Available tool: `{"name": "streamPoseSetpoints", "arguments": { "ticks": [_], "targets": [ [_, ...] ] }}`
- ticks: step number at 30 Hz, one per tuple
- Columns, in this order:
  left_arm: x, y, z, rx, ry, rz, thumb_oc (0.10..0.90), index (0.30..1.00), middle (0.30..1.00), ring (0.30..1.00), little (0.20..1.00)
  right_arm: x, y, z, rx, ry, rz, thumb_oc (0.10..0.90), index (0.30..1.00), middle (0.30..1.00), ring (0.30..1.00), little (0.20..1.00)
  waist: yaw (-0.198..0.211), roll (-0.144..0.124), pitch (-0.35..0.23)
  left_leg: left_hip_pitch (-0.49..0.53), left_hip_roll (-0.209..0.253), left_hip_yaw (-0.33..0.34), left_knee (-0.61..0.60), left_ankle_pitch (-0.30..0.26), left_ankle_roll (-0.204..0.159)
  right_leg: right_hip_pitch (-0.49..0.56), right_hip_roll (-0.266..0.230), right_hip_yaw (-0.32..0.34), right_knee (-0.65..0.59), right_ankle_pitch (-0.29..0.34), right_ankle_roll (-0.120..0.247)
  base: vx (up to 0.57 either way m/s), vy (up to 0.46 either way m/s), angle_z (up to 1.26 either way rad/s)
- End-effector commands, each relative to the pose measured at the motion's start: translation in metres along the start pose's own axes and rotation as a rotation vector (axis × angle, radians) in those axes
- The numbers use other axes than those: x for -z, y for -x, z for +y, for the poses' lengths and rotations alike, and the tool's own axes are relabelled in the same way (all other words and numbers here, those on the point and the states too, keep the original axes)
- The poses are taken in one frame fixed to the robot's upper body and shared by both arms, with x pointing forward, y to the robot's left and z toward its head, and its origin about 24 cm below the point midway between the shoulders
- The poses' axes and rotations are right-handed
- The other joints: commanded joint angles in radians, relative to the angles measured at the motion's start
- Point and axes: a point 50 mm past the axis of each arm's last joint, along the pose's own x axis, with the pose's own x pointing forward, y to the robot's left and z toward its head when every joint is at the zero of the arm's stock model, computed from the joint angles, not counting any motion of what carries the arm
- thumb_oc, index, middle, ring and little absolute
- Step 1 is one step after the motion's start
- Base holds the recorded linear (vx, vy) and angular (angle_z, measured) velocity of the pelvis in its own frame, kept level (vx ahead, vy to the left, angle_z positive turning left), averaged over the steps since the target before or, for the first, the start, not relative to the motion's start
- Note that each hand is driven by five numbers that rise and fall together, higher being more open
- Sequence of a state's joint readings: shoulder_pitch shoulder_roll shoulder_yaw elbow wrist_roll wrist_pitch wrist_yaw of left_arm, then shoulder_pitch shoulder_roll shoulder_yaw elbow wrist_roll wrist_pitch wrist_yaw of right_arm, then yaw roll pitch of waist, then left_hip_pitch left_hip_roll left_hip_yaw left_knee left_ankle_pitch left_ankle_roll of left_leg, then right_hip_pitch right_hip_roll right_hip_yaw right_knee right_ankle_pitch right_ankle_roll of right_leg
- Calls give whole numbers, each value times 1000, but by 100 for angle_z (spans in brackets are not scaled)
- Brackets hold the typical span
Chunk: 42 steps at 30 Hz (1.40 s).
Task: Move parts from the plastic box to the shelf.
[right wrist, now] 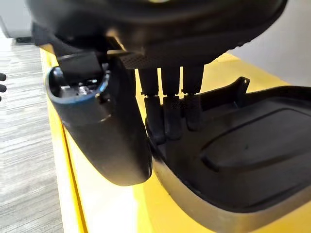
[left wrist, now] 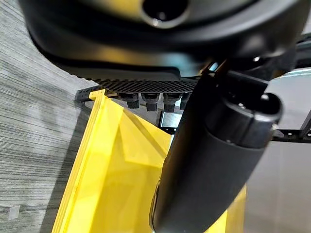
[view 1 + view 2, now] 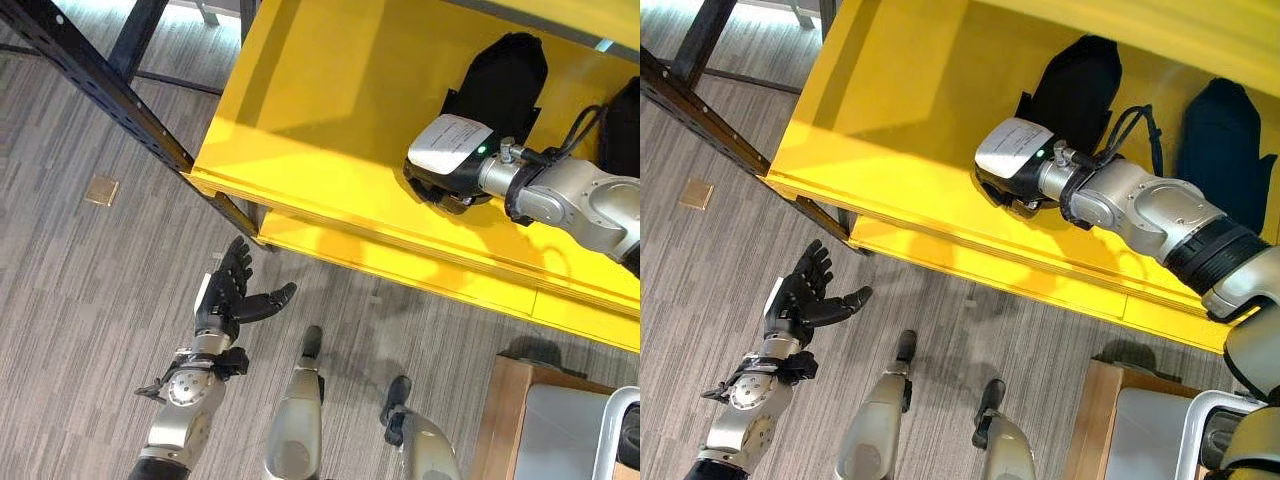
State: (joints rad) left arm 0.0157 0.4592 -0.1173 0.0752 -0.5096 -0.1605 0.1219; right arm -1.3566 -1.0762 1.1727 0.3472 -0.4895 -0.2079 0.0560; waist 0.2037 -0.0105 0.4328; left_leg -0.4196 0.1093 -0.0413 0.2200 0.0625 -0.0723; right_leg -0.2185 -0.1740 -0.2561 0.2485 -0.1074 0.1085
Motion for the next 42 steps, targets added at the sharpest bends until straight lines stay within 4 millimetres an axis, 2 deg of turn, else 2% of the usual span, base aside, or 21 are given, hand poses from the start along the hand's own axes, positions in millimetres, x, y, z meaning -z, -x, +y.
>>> {"name": "streamPoseSetpoints", "arguments": {
  "ticks": [1,8,9,11,20,34,42],
  "targets": [
    [-42,0,6,26,-2,-211,900,1000,1000,1000,1000,12,9,-72,231,100,29,400,300,300,300,300,13,-26,-69,-87,105,-49,71,12,-88,49,-85,9,25,-22,37,51,-26,7],
    [-44,-1,6,21,1,-220,900,1000,1000,1000,1000,9,8,-69,225,90,14,400,300,300,300,300,18,-25,-65,-95,100,-53,88,3,-87,46,-88,4,41,-33,35,18,-6,7],
    [-44,-1,6,22,0,-219,900,1000,1000,1000,1000,8,8,-67,220,80,11,618,605,605,605,605,18,-25,-63,-97,100,-53,92,2,-87,45,-88,4,45,-34,34,0,0,0],
    [-44,-1,6,24,-1,-220,900,1000,1000,1000,1000,6,7,-65,210,58,2,900,1000,1000,1000,1000,18,-24,-61,-98,99,-54,96,0,-88,43,-87,6,48,-37,34,0,0,0],
    [-46,-1,6,22,3,-230,900,1000,1000,1000,1000,4,6,-60,210,6,-4,900,1000,1000,1000,1000,12,-21,-54,-97,101,-51,102,-4,-84,38,-86,15,51,-35,32,-1,0,-1],
    [-47,-2,7,13,8,-236,900,1000,1000,1000,1000,14,6,-56,248,-27,52,900,1000,1000,1000,1000,0,-21,-50,-93,104,-44,106,-9,-80,36,-86,23,47,-29,32,0,0,0],
    [-48,-1,8,14,2,-239,900,1000,1000,1000,1000,21,9,-63,287,-15,80,900,1000,1000,1000,1000,-4,-21,-50,-96,105,-42,108,-9,-78,35,-86,25,44,-26,32,0,0,0]
  ]
}}
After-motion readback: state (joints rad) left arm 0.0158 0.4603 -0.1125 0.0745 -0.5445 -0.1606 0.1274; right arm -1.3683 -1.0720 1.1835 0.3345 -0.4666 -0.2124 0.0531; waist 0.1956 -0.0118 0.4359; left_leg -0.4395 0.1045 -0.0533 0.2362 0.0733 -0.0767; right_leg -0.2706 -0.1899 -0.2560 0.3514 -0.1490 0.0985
